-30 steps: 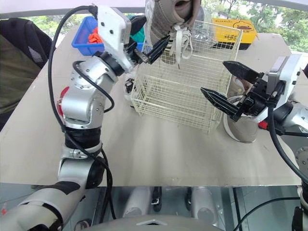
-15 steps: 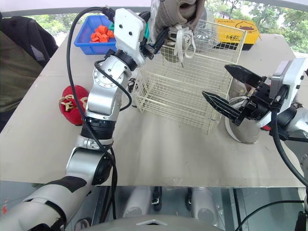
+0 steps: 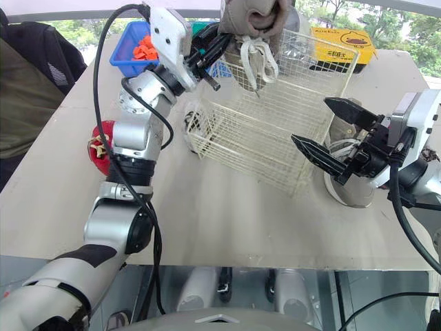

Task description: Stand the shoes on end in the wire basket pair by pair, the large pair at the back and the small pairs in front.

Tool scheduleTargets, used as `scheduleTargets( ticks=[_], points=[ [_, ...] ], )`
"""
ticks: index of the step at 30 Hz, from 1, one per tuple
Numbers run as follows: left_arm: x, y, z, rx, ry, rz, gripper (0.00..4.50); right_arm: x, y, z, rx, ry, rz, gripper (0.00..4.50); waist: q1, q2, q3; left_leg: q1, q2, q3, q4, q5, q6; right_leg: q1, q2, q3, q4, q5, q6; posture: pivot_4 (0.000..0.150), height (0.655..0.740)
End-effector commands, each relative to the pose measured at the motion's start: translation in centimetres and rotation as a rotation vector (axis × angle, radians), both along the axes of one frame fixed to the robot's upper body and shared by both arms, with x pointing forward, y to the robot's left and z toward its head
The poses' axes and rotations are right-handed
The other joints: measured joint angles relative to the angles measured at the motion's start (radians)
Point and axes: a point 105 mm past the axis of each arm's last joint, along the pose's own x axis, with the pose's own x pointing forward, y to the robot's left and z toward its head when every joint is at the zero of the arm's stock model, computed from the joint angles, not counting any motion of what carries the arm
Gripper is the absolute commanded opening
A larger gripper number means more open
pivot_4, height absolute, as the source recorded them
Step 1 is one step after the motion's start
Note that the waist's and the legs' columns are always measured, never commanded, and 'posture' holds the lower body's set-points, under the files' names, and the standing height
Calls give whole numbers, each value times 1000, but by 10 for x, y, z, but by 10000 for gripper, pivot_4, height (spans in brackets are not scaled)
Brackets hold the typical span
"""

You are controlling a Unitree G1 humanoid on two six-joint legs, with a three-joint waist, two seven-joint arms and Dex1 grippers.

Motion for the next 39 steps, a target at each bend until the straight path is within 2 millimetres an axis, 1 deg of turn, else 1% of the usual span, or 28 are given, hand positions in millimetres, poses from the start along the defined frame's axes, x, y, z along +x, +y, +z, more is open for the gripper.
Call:
scheduleTargets(
  ticks=[1,4,6,12,15,19,25,27,28,31,36,39],
  points=[
    [2,12,21,-30,18,-80,3792,-6,-1,9,-7,-53,-9,45000,-4,0,0,0,0,0,0,0,0,0,0,0,0,0,0,1500,7400],
    [4,11,25,2,21,-105,3786,-6,1,6,-9,-42,-4,45000,-7,0,0,0,0,0,0,0,0,0,0,0,0,0,0,1500,7400],
    [5,8,25,20,25,-115,3767,-7,4,0,-30,-23,5,45000,-6,0,0,-1,0,0,0,0,0,0,0,0,-1,0,0,1500,7400],
    [3,-1,17,39,34,-139,3763,-12,18,-20,-86,51,54,45000,-4,0,0,-1,0,-1,0,0,0,0,0,-1,-1,0,0,1500,7400],
    [2,-2,16,56,34,-145,3761,-11,20,-30,-111,89,65,45000,-1,0,0,-1,0,-1,0,0,0,0,-1,-1,-1,0,0,1500,7400],
    [1,-1,21,60,24,-146,3758,-10,19,-39,-126,133,72,45000,1,0,0,-1,0,-1,0,0,0,0,-1,-1,-1,0,0,1500,7400],
    [-3,-2,24,62,20,-158,3506,-1,21,-56,-153,212,83,45000,3,0,0,-1,0,-1,1,0,0,0,0,-1,-1,0,0,1500,7400],
    [-4,-2,25,61,19,-164,3504,3,20,-61,-164,238,72,45000,2,0,0,-1,0,-1,1,0,0,0,0,-1,-1,0,0,1500,7400],
    [-4,-1,25,64,18,-161,3503,9,17,-68,-201,256,43,45000,2,0,0,-1,0,-1,1,0,0,0,0,-1,-1,0,0,1500,7400],
    [-5,4,28,70,14,-150,3501,26,4,-83,-282,302,-69,45000,-11,-3,-2,0,0,-1,1,0,1,1,0,-1,0,0,0,1500,7400],
    [-8,12,31,90,2,-113,3492,59,-25,-82,-375,227,-295,45000,-19,-10,-6,2,2,0,3,0,1,3,-1,0,0,-1,-1,1500,7400],
    [-12,19,31,108,-3,-77,3001,69,-30,-81,-428,187,-335,45000,-20,-11,-7,3,2,2,3,-1,1,3,-2,3,0,-1,-2,1500,7400]
  ],
)
